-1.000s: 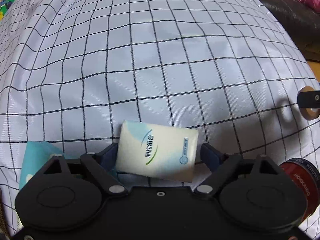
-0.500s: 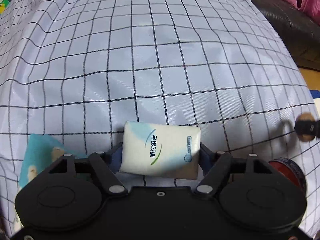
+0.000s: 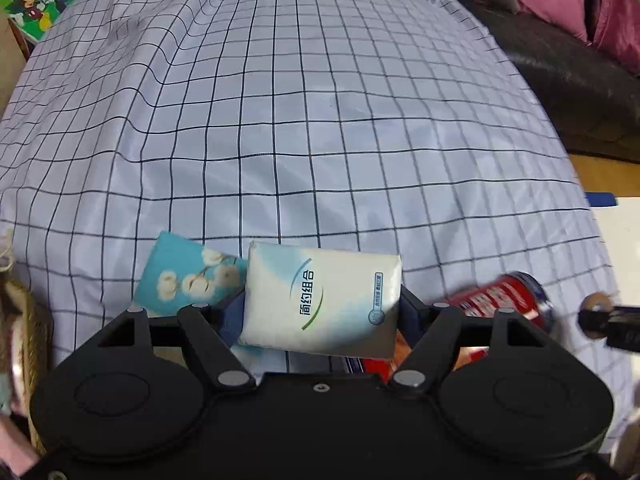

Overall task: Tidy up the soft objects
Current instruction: 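Carry the tissue pack and tape roll to the basket and open both tools inside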

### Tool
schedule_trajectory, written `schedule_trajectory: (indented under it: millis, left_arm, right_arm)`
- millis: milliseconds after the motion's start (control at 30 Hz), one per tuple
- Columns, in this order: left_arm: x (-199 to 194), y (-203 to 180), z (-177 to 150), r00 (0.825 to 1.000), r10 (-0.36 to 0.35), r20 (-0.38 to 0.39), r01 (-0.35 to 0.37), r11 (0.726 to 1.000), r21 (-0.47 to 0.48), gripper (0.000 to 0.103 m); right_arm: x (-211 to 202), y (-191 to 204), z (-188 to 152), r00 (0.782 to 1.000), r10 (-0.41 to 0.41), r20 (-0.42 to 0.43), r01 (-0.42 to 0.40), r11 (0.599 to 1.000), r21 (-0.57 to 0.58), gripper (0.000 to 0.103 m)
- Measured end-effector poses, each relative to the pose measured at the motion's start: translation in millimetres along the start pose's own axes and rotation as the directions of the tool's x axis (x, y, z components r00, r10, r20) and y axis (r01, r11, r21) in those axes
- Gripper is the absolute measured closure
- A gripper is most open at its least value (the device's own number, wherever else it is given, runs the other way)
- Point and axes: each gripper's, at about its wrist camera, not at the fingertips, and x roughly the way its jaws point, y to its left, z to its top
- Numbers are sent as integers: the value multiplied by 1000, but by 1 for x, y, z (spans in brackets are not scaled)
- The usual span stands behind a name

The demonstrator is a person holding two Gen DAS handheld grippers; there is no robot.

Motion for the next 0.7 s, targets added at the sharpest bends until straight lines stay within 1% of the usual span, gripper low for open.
schedule_trajectory:
  millis: [67,233,400,567,700]
  left_arm:
    - [-14,1,-5,1000,-8,14,8,1000,5,34]
    - [-47,-1,-17,998,7,65,-9,999,34,34]
    - [-61,-6,-20,996,23,92,-27,999,45,34]
    - [-80,5,-23,993,35,116,-37,999,22,34]
    - [-97,23,-24,986,62,158,-59,998,-24,34]
  right_arm:
    - [-6,2,-10,1000,13,-12,-13,1000,-14,61]
    - [-17,16,-34,995,75,-63,-78,996,-52,61]
    - [-24,45,-52,986,131,-102,-145,980,-134,61]
    - [-39,82,-58,976,190,-106,-210,953,-218,61]
    - [-54,113,-58,966,240,-95,-257,928,-268,61]
